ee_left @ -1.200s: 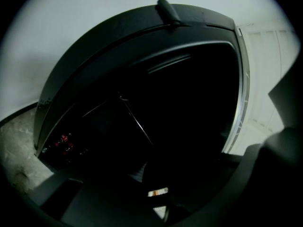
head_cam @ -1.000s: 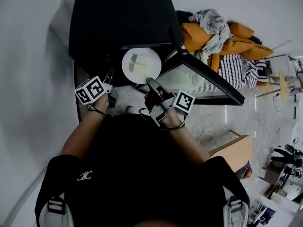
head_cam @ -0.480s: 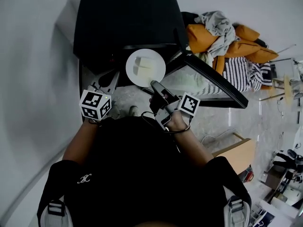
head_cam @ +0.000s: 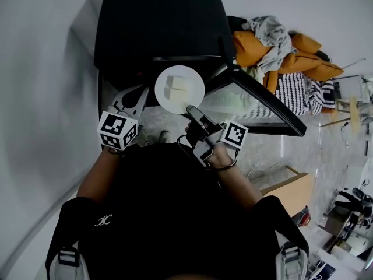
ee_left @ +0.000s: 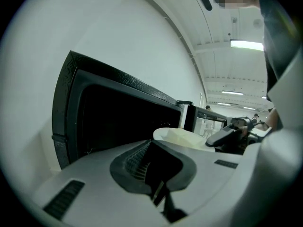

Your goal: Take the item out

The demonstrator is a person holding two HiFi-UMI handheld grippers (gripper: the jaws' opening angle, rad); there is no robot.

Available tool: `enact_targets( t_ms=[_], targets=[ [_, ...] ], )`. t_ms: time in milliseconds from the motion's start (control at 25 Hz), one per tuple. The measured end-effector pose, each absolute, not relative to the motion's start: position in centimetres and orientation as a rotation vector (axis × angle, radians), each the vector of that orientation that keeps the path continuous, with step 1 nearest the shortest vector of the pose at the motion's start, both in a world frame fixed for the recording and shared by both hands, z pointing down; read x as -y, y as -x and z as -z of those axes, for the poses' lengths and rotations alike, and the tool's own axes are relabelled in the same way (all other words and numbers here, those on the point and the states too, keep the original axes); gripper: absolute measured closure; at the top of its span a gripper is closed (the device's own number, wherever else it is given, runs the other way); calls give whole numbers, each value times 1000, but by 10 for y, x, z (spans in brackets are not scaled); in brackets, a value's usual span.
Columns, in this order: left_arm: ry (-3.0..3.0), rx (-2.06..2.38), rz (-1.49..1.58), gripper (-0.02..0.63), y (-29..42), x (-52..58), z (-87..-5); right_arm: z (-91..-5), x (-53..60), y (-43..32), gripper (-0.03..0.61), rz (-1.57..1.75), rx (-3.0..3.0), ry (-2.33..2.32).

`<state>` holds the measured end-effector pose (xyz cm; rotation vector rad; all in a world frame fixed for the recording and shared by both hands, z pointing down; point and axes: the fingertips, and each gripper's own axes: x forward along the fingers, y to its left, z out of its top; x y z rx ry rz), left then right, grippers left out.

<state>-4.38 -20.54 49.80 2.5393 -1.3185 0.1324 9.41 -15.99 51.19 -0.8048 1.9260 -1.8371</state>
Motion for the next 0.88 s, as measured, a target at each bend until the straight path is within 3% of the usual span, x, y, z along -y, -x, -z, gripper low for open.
enact_targets(
  t_ms=[880],
  targets=[
    [-2457,1303,-120,606,52,208,-507,-505,153,-93,557,1838,-1911,793]
  ],
)
